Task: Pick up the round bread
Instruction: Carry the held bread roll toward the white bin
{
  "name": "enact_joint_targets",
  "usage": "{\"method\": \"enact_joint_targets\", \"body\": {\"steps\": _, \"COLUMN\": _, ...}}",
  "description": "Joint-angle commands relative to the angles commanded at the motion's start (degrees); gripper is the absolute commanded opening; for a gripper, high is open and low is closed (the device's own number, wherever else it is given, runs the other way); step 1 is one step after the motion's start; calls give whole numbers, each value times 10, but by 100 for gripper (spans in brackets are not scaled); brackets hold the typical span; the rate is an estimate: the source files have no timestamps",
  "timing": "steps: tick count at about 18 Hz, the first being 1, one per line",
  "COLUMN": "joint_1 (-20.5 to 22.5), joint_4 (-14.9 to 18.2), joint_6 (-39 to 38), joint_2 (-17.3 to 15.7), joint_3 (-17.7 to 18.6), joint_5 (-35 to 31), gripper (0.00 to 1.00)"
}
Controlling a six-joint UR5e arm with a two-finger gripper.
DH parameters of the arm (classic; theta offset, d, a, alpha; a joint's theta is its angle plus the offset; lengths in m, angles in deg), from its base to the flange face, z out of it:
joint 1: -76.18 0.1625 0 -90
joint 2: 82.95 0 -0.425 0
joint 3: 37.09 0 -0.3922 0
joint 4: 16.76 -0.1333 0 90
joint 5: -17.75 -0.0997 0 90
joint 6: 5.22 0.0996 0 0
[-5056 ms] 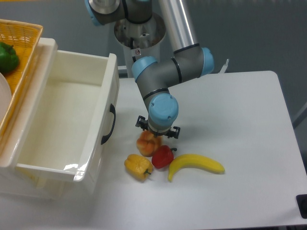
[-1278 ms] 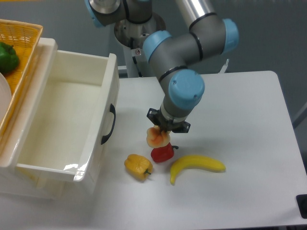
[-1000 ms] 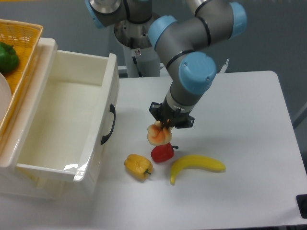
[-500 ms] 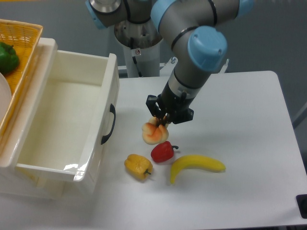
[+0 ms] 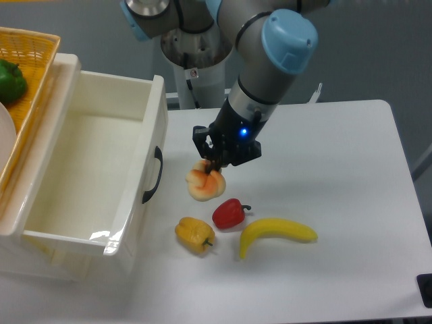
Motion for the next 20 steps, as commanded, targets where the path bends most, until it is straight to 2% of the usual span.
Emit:
{"method": "enact_joint_targets", "body": {"steps": 3, "joint_1": 2, "joint_4": 1, "joint_6": -9, "joint_2": -33, "joint_3": 12, "joint_5": 10, "gripper": 5}}
{"method": "enact_joint_targets", "body": {"steps": 7, "joint_1": -3, "joint_4": 4, "joint_6": -10, "joint_2": -49, "joint_3": 18, "joint_5": 22, "gripper": 7}}
{"method": "enact_joint_targets", "body": {"steps": 13, "joint_1": -52, "joint_4": 3, "joint_6": -10, "joint_2": -55, "joint_3": 28, "joint_5": 32, "gripper": 8}}
{"method": "enact_joint_targets", "body": {"steps": 20, "joint_1": -88, "joint_4": 3, "joint_6": -10, "joint_2": -56, "joint_3": 33, "joint_5": 33, "gripper": 11}}
